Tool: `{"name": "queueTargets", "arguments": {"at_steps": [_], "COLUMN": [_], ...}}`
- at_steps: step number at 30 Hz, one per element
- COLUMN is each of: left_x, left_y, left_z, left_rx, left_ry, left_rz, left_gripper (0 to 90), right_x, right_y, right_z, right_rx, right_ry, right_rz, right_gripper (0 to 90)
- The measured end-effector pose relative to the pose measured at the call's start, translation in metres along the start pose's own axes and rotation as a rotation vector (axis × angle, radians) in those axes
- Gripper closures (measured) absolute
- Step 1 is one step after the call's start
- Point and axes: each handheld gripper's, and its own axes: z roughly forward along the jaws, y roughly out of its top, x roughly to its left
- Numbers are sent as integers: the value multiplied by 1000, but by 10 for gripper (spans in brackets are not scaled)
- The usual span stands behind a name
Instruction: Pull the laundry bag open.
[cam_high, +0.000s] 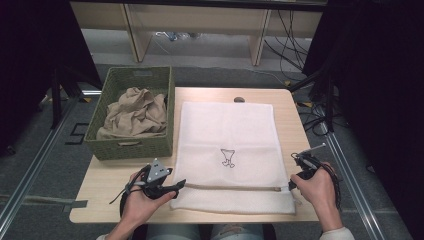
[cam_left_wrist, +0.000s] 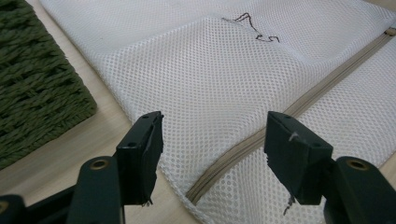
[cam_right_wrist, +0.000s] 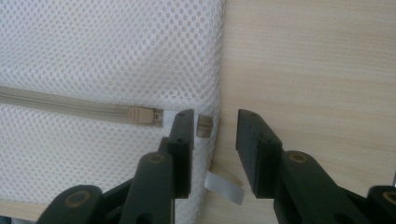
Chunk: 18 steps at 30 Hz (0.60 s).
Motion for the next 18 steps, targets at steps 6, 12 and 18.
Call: {"name": "queueTargets", "arguments": {"at_steps": [6,12,18], "left_x": [1,-1,-3], "left_y": [1,7,10], "left_z": [4,7,10], "left_rx": [-1,-16,-11], "left_ry": [-12,-24,-32], "left_rz": [12,12,33], "left_gripper": [369,370,370], "right_x": [2,7,10], "right_y": [4,9,14], "right_z": [3,3,6], "right_rx": [19,26,31], "right_ry": [8,0,16], "right_rz": [33,54,57], "right_gripper": [670,663,660]}}
